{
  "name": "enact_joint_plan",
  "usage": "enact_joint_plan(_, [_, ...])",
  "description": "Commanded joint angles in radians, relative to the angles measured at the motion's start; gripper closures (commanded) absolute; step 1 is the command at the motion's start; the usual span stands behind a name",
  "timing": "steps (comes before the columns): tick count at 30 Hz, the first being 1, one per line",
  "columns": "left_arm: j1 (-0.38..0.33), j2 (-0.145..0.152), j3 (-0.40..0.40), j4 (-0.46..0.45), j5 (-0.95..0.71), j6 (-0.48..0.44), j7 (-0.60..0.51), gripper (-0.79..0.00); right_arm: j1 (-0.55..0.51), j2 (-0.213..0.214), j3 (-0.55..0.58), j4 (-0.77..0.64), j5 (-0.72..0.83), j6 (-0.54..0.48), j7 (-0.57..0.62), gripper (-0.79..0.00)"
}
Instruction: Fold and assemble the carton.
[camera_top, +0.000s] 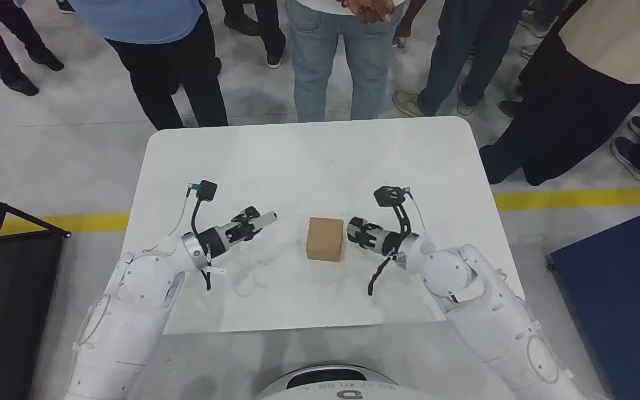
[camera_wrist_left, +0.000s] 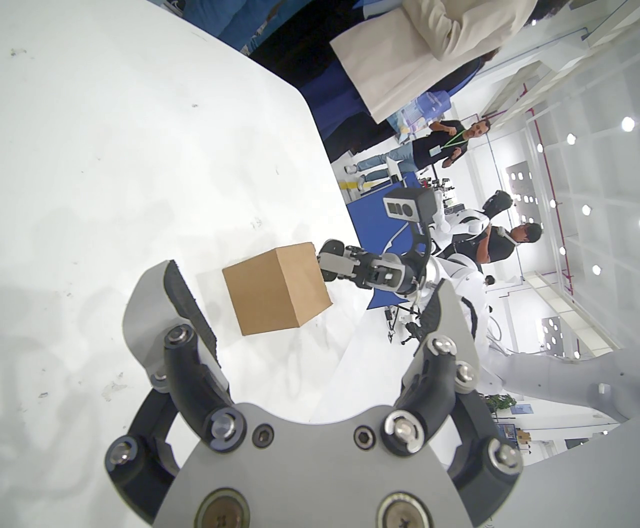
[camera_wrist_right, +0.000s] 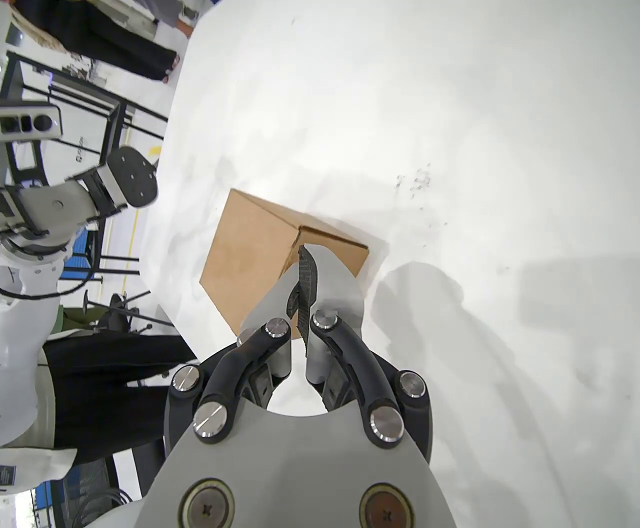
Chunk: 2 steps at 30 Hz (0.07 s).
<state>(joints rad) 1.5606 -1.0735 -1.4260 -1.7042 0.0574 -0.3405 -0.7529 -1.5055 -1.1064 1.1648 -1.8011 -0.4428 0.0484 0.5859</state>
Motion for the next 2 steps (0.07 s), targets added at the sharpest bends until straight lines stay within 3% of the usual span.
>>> enact_joint_plan(1, [0.000,0.000,0.000,0.000,0.000,0.000,0.000,-0.785,-0.034,0.003,0.050,-0.021,0.026,-0.009,-0.070,0.000])
enact_joint_plan(2, [0.000,0.000,0.000,0.000,0.000,0.000,0.000,-0.785,-0.053,0.005,0.070,-0.034,0.040,-0.016,-0.099,-0.092])
